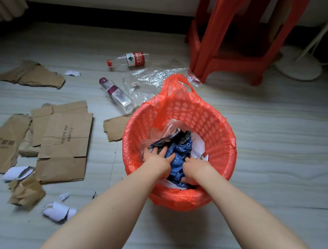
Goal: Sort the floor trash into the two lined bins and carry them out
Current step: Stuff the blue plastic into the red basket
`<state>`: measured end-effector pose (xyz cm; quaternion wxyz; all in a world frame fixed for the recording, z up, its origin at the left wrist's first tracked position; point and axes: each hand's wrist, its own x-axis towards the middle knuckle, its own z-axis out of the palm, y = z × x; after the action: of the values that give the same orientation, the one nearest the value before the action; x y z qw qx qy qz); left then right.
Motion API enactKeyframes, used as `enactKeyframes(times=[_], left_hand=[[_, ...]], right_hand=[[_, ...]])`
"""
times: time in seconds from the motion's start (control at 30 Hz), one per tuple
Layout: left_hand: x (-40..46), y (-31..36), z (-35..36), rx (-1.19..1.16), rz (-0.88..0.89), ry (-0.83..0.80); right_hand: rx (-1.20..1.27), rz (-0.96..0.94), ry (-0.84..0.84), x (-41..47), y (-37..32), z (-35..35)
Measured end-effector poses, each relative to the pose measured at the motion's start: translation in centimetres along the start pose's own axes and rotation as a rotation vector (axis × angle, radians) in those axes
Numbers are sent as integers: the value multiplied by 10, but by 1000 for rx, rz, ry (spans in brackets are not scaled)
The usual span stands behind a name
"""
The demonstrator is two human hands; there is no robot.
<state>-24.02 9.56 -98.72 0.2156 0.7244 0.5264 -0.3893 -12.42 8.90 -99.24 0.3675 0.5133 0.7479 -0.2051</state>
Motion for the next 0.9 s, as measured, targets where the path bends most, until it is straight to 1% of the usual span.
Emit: enactKeyframes(times=[0.1, 0.3, 0.4, 0.47, 0.53, 0.7, 0.8, 0.9], left_hand=[[-13, -5, -10, -52, 45, 81], [-47, -17, -29, -394, 189, 235], [-67, -24, -34, -487, 212, 341], [-81, -29, -36, -513, 212, 404], [-95, -35, -38, -518, 202, 431], [-141, -53, -45, -486, 146, 449], [-175, -62, -48, -508, 116, 519], [-214, -70, -49, -543, 90, 609]], right_hand=[[47, -8, 15, -11, 4, -3], [141, 21, 33, -35, 11, -30], [225, 35, 57, -54, 14, -40], [249, 37, 83, -66, 14, -44], [257, 45, 113, -76, 11, -50], [248, 32, 210, -114, -3, -74], [257, -5, 266, -140, -16, -90], [237, -40, 362, -163, -34, -109]])
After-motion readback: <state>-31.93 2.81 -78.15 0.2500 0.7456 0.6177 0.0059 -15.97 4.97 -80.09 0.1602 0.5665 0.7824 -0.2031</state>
